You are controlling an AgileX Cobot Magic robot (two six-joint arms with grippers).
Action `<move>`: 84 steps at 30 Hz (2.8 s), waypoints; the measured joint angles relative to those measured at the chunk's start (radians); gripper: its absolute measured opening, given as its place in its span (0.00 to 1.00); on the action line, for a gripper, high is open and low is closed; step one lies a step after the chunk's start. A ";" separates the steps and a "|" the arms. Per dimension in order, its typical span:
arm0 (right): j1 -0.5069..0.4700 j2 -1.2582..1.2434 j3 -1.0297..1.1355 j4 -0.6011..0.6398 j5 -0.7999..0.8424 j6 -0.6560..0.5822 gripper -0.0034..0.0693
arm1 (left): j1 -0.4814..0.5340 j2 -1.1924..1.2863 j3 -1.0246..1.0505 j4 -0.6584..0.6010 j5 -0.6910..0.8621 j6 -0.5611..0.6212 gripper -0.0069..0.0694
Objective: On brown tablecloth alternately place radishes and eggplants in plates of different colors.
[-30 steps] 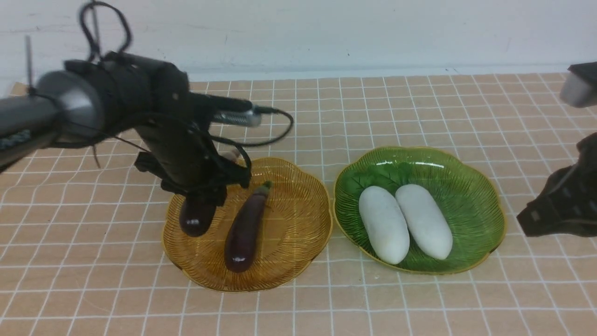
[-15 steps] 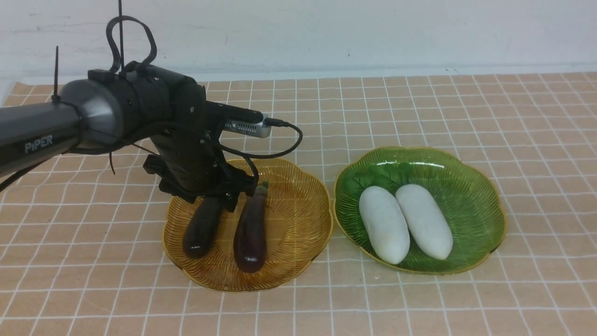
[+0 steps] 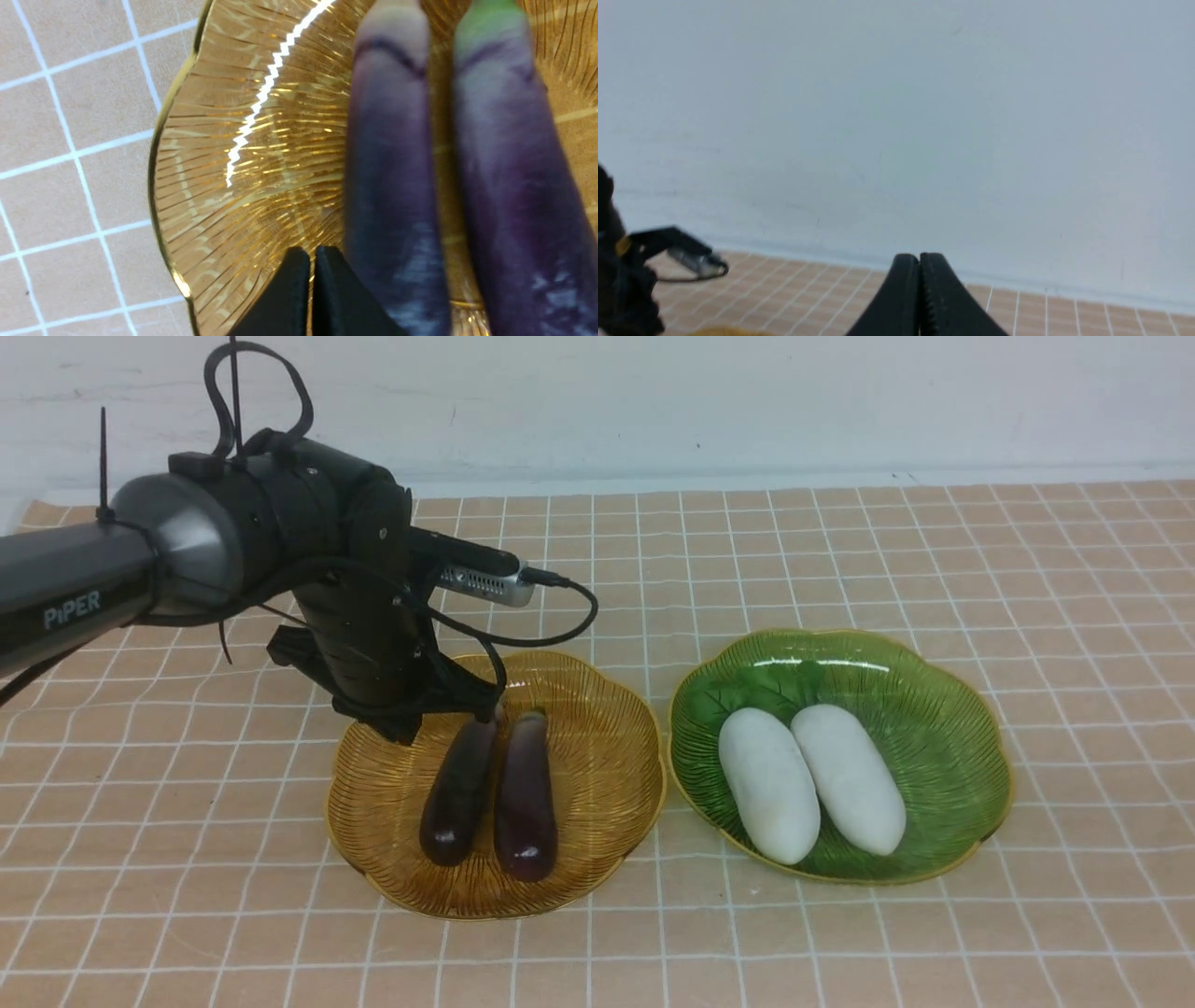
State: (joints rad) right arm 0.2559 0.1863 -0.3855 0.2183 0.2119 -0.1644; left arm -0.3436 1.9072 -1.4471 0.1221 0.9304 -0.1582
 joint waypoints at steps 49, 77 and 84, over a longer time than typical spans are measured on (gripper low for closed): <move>-0.137 -0.196 0.407 -0.139 0.208 0.000 0.03 | 0.000 -0.709 0.087 -0.013 0.316 0.019 0.09; -0.137 -0.196 0.409 -0.227 0.196 0.026 0.03 | 0.000 -1.551 0.581 -0.012 0.338 -0.019 0.09; -0.137 -0.196 0.409 -0.225 0.196 0.073 0.03 | 0.000 -1.739 0.681 -0.012 0.304 -0.044 0.09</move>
State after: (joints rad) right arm 0.1187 -0.0093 0.0232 -0.0072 0.4075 -0.0913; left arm -0.3436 0.1679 -0.7665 0.1104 1.2341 -0.2020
